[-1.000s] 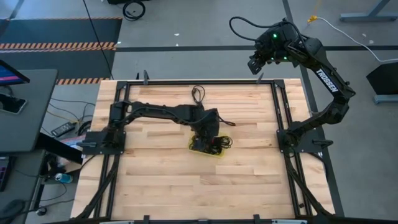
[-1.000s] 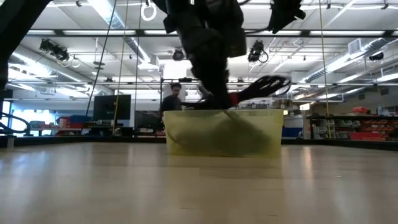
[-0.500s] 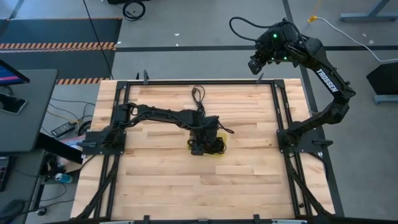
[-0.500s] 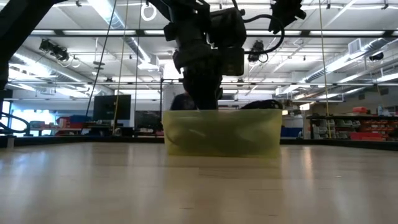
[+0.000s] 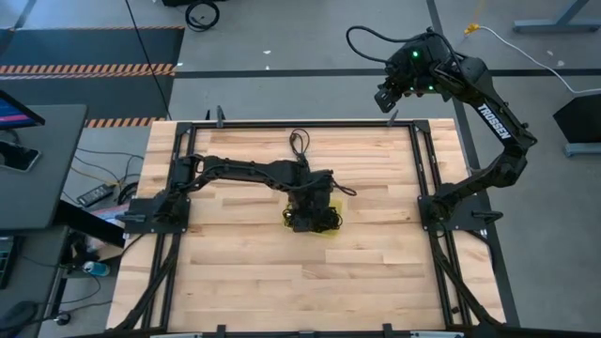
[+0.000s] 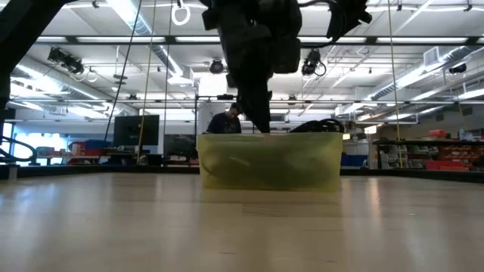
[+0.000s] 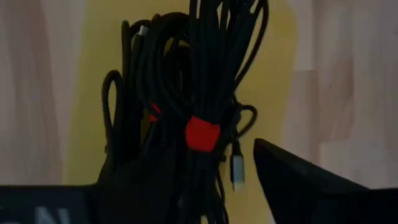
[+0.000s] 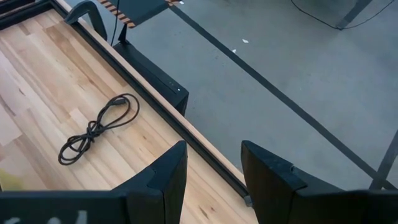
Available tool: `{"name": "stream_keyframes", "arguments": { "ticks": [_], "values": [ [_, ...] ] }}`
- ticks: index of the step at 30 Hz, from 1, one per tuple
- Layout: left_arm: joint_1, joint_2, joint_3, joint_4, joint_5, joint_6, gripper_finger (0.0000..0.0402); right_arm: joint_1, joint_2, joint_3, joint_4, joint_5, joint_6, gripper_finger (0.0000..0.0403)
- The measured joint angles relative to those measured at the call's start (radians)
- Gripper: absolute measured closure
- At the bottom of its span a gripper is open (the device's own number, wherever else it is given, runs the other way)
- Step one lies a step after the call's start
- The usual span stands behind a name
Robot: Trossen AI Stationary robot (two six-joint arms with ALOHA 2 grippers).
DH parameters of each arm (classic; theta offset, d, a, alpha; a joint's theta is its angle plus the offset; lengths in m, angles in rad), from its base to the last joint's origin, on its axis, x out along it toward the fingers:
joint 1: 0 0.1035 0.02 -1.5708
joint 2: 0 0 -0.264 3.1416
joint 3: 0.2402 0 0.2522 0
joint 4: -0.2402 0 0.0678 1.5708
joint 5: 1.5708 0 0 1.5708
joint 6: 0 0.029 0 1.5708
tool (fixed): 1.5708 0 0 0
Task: Pick and place USB-C Cables
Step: Put the black charger cable into the yellow bin
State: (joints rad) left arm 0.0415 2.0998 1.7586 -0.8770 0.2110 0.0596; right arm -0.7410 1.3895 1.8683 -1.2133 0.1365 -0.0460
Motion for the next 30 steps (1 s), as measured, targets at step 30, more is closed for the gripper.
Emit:
{"name": "stream_keyframes", "arguments": {
  "ticks": [30],
  "values": [
    [-0.102, -0.382, 0.229, -0.697, -0.616, -0.609, 0.0162, 0.034, 0.005, -0.527, 0.490, -0.378, 0.078, 0.0245]
  ]
}}
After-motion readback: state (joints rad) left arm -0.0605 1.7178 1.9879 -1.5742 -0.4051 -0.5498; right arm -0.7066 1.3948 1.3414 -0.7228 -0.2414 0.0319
